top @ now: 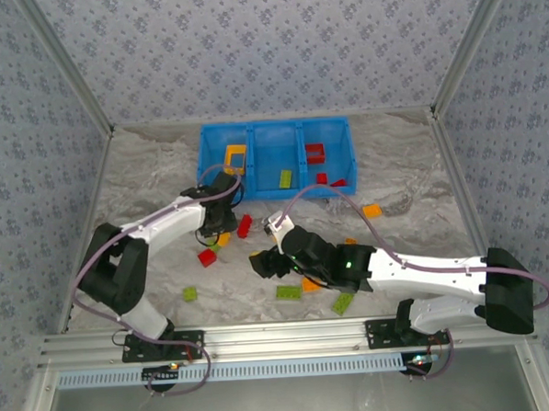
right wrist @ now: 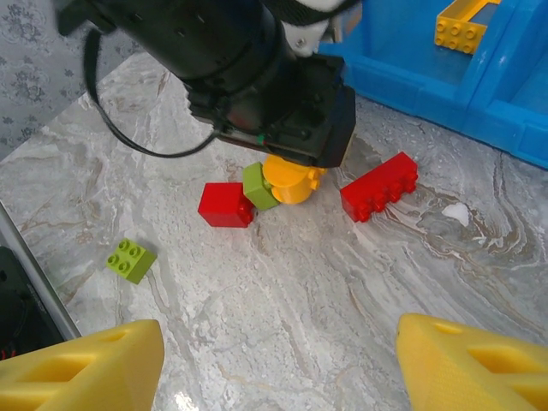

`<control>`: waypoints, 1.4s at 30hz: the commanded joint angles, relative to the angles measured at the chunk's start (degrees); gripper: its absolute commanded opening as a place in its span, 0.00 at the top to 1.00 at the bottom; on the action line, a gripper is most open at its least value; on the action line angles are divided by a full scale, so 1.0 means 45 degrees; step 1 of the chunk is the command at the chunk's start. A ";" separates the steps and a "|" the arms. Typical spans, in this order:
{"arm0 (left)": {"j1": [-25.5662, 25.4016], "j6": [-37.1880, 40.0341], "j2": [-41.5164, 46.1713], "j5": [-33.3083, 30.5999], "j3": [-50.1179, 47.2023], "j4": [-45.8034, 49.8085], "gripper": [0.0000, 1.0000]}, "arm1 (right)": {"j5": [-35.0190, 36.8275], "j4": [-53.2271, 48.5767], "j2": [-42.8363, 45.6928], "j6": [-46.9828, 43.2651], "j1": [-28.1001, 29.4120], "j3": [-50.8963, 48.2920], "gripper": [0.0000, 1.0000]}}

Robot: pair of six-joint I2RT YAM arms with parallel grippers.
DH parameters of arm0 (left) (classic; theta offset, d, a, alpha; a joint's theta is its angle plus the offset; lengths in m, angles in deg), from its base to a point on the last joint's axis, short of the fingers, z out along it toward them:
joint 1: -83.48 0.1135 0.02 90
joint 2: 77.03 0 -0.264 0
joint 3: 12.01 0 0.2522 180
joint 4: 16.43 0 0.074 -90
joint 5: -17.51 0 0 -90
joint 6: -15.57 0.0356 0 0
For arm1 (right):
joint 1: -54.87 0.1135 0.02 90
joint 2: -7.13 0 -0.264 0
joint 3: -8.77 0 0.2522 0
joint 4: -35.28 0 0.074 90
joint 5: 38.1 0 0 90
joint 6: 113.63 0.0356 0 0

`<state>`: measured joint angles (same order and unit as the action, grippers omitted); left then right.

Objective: Sort the legos into containers by color

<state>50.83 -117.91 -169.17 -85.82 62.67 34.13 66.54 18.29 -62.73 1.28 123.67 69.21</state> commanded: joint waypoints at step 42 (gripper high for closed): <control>0.2566 0.6049 -1.0404 -0.2559 1.5430 0.1813 0.65 | 0.1929 0.5697 -0.2651 -0.2630 -0.1233 0.1855 0.20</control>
<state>62.11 -91.84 -214.80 -95.08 129.84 39.98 76.22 41.37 -73.92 -10.83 118.22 75.50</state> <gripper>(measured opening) 0.400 0.802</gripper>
